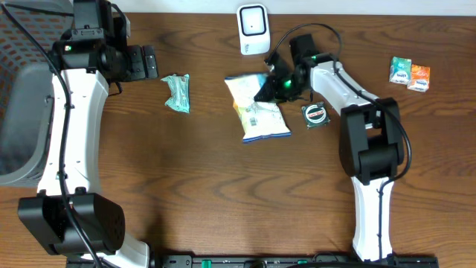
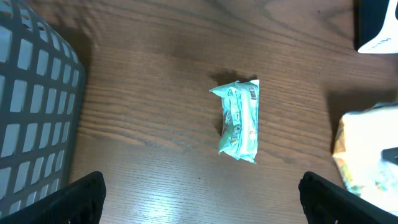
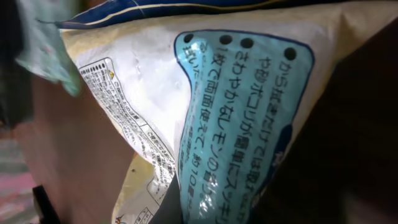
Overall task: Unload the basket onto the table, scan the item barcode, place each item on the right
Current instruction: 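Hold the snack bag up against the scanner window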
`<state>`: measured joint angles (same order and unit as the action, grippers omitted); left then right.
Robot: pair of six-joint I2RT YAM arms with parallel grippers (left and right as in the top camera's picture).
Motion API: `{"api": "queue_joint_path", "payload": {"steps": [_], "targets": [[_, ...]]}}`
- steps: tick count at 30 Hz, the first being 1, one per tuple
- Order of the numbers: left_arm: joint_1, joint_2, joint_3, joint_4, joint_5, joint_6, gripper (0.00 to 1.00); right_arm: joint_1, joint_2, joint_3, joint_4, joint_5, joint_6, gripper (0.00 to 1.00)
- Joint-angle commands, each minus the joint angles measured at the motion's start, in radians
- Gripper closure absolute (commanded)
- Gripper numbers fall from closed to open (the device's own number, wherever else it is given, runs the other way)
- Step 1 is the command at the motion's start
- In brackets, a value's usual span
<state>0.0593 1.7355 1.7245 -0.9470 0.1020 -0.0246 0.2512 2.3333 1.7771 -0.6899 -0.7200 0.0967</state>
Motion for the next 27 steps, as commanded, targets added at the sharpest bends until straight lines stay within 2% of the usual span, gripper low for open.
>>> {"api": "queue_joint_path", "payload": {"steps": [1, 6, 14, 27], "targets": [[-0.002, -0.002, -0.004, -0.006, -0.002, 0.013, 0.02, -0.015, -0.164, 0.006, 0.068, -0.06, -0.006, 0.99], [-0.002, -0.002, -0.004, -0.006, -0.002, 0.013, 0.02, -0.015, -0.278, 0.006, 0.24, 0.0, -0.008, 0.99], [-0.002, -0.002, -0.004, -0.006, -0.002, 0.013, 0.02, -0.013, -0.327, 0.006, 0.537, 0.011, 0.021, 0.99], [-0.002, -0.002, -0.004, -0.006, -0.002, 0.013, 0.02, -0.007, -0.326, 0.006, 0.525, 0.04, 0.049, 0.99]]}}
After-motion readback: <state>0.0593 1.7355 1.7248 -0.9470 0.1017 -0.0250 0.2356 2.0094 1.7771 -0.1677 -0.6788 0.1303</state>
